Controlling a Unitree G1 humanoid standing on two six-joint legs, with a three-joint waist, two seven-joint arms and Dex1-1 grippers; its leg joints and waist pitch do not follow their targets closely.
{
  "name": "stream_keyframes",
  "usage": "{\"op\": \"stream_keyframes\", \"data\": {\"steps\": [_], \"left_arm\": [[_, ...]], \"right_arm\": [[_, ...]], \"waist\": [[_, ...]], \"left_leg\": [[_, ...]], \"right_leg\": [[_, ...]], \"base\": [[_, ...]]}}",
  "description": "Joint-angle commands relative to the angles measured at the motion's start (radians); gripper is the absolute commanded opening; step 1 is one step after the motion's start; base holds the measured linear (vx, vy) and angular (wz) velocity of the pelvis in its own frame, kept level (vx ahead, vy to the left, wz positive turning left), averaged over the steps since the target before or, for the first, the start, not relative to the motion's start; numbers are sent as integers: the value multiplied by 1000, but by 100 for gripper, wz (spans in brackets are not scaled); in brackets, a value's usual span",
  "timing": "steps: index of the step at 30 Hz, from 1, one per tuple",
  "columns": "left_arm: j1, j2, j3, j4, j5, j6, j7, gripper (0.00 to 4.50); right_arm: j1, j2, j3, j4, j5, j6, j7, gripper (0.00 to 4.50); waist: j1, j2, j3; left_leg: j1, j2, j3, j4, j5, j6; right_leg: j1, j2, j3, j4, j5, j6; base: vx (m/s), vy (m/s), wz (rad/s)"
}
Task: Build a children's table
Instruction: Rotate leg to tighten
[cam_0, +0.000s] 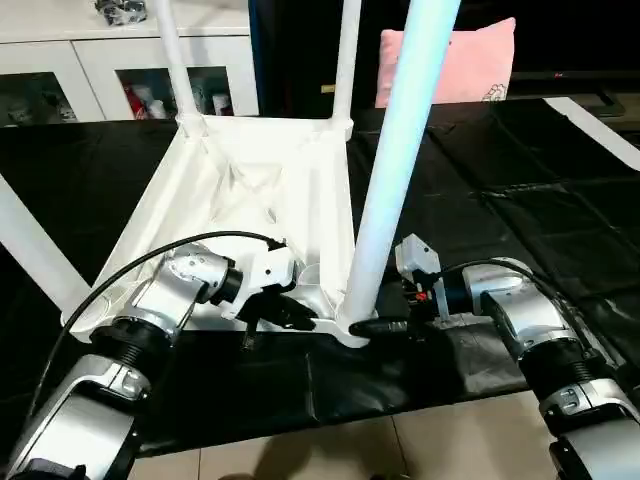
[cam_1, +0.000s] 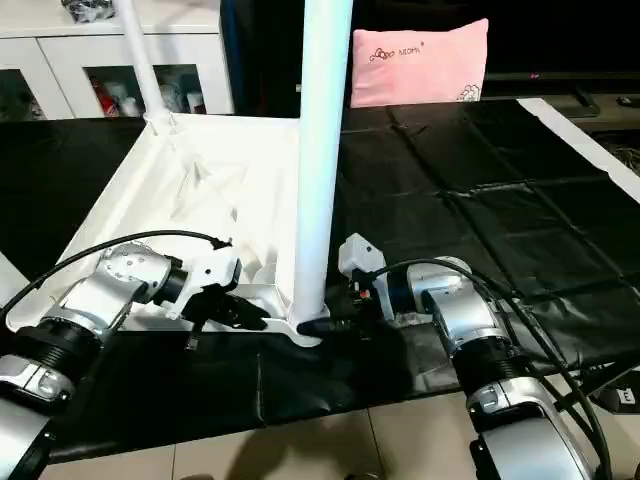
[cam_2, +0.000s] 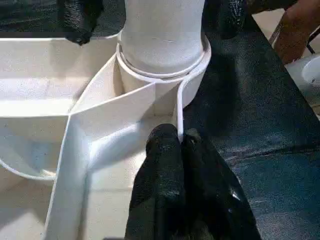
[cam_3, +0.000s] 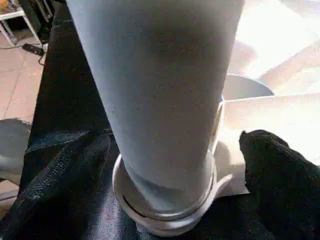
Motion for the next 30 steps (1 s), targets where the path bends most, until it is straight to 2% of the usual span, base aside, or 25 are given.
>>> {"op": "stream_keyframes", "data": {"steps": [1, 6, 8, 9, 12, 13, 15, 16, 21, 23, 25, 30], "left_arm": [[4, -3, -37, -6, 11, -12, -44, 0], [4, -2, -38, -1, 12, -13, -44, 0], [4, -2, -38, -1, 13, -13, -44, 0], [4, -2, -39, -1, 13, -13, -44, 0], [4, -2, -38, 1, 13, -13, -43, 0], [3, -2, -39, 3, 14, -13, -43, 0], [3, -2, -39, 3, 14, -13, -42, 0], [3, -4, -39, 4, 15, -12, -40, 0], [3, -8, -34, 4, 13, -4, -28, 0], [6, -9, -33, 3, 12, -1, -25, 0], [9, -8, -31, 1, 11, 4, -23, 0], [19, -7, -22, -4, 4, 22, -13, 0]], "right_arm": [[-13, -4, -1, -21, 34, 36, 44, 403], [-10, -4, 0, -23, 40, 48, 57, 349], [-9, -4, -1, -23, 40, 49, 60, 349], [-9, -4, -1, -22, 40, 49, 61, 323], [-7, -4, -2, -23, 43, 54, 66, 312], [-5, -7, 0, -26, 47, 60, 69, 289], [-5, -8, 1, -27, 48, 61, 70, 273], [-3, -8, 2, -29, 50, 62, 71, 267], [5, -7, 4, -31, 52, 71, 79, 229], [10, -3, 6, -36, 56, 81, 80, 224], [20, 2, 9, -44, 58, 87, 76, 212], [38, 18, 2, -58, 68, 96, 51, 204]], "waist": [[-7, 0, -73], [-7, -1, -74], [-7, -1, -74], [-7, 0, -74], [-6, 0, -74], [-7, 0, -74], [-6, -1, -74], [-7, -6, -74], [-5, -4, -74], [-5, -2, -74], [-4, 4, -74], [-5, 4, -74]], "left_leg": [[-19, -7, 39, -64, -88, 95], [-19, -7, 39, -63, -84, 92], [-20, -7, 39, -63, -86, 90], [-20, -7, 39, -64, -86, 89], [-20, -7, 39, -63, -84, 87], [-19, -7, 39, -63, -84, 88], [-19, -7, 39, -63, -77, 90], [-20, -7, 40, -63, -77, 91], [-19, -7, 40, -62, -73, 92], [-19, -7, 40, -62, -75, 90], [-19, -7, 39, -62, -78, 88], [-19, -8, 39, -63, -93, 81]], "right_leg": [[79, -23, 46, -47, -163, -247], [79, -24, 46, -47, -162, -251], [79, -24, 45, -47, -166, -248], [79, -24, 45, -48, -170, -247], [79, -24, 45, -48, -171, -245], [79, -23, 45, -48, -167, -246], [79, -23, 45, -46, -158, -249], [79, -23, 45, -47, -160, -248], [78, -24, 46, -47, -168, -245], [78, -24, 45, -47, -169, -244], [79, -24, 45, -47, -166, -244], [80, -22, 45, -49, -172, -242]], "base": [[0, 0, 0], [0, 0, 0], [0, 0, 0], [0, 0, 0], [0, 0, 0], [0, 0, 0], [0, 0, 0], [0, 0, 0], [0, 0, 0], [0, 0, 0], [0, 0, 0], [0, 0, 0]]}}
